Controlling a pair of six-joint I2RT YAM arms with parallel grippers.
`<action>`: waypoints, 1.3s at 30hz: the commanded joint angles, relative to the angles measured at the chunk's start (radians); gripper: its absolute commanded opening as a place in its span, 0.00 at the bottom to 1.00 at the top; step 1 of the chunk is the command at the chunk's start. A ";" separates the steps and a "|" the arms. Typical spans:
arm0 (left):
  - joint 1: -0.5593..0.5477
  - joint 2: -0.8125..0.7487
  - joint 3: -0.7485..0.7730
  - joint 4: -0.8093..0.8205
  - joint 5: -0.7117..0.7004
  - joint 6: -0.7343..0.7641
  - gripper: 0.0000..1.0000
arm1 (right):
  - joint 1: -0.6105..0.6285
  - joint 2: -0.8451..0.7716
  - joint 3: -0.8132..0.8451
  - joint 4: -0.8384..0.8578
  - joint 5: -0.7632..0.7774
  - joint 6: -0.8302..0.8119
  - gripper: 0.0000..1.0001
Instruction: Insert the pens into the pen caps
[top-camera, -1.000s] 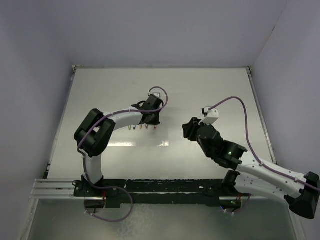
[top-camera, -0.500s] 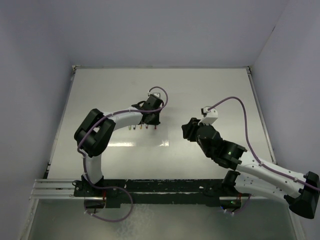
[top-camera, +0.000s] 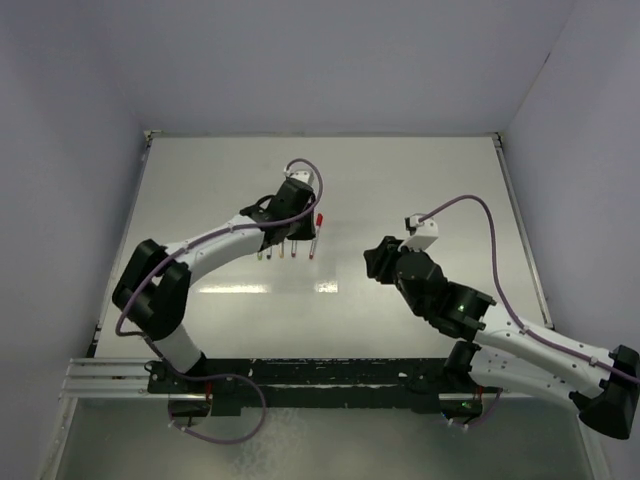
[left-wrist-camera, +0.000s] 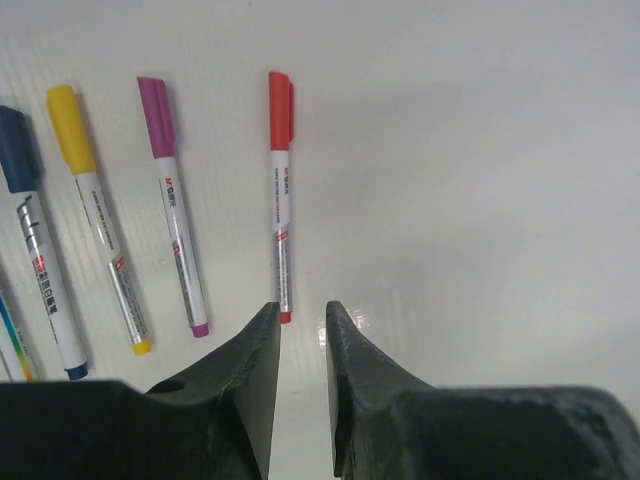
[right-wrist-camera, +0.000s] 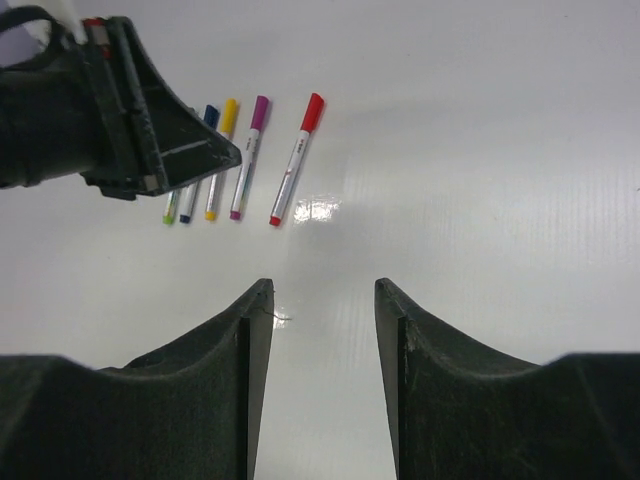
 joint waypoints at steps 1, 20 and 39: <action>-0.001 -0.168 -0.041 0.060 0.015 0.035 0.28 | 0.001 -0.049 -0.012 0.010 0.059 0.032 0.48; -0.001 -0.833 -0.379 -0.111 -0.177 0.061 0.34 | 0.000 -0.363 0.043 -0.757 0.497 0.538 0.77; -0.002 -1.174 -0.434 -0.389 -0.454 -0.142 0.42 | 0.000 -0.300 0.089 -0.858 0.538 0.560 1.00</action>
